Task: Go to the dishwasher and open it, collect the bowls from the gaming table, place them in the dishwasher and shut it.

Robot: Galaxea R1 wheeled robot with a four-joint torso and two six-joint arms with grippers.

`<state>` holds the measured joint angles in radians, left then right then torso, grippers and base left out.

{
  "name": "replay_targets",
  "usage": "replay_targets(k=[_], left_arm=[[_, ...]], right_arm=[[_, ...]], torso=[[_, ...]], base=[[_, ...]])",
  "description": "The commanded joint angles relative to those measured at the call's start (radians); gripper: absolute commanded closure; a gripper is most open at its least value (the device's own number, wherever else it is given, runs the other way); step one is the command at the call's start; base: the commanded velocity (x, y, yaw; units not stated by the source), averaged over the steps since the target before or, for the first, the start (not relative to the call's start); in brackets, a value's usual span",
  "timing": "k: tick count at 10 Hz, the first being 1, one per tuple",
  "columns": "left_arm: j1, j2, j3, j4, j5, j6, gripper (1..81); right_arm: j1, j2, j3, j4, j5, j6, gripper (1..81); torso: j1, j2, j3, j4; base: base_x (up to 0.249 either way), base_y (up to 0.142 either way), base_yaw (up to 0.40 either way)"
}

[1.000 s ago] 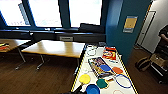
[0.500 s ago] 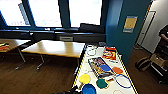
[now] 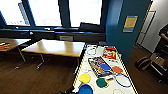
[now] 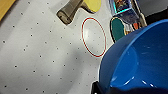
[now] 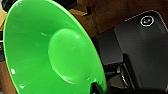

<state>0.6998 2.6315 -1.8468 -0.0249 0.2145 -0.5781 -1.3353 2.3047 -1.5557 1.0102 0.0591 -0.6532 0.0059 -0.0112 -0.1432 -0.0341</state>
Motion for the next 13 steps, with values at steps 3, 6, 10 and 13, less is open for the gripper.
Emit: replay_targets(k=[3,6,10,13], left_arm=[[-0.121,-0.007,0.040,0.005,0.020,0.004,81.1],[-0.111,-0.017,0.055,0.006,0.020,0.004,81.1],[-0.072,-0.054,0.067,0.010,0.003,0.006,81.1],[-0.045,-0.091,0.099,0.023,-0.001,0.009,81.1]], right_arm=[[0.044,-0.037,0.025,-0.005,-0.101,-0.003,81.1],[0.043,-0.034,0.023,-0.007,-0.093,-0.005,81.1],[0.043,-0.028,0.017,-0.009,-0.093,-0.005,81.1],[0.047,-0.026,0.020,-0.010,-0.093,-0.005,81.1]], torso=[[-0.002,0.000,0.000,0.000],[-0.002,0.000,0.000,0.000],[-0.002,0.000,0.000,0.000],[-0.002,0.000,0.000,0.000]], base=[[-0.083,0.000,0.000],[-0.107,0.000,0.000],[-0.119,0.000,0.000],[-0.121,0.000,0.000]])
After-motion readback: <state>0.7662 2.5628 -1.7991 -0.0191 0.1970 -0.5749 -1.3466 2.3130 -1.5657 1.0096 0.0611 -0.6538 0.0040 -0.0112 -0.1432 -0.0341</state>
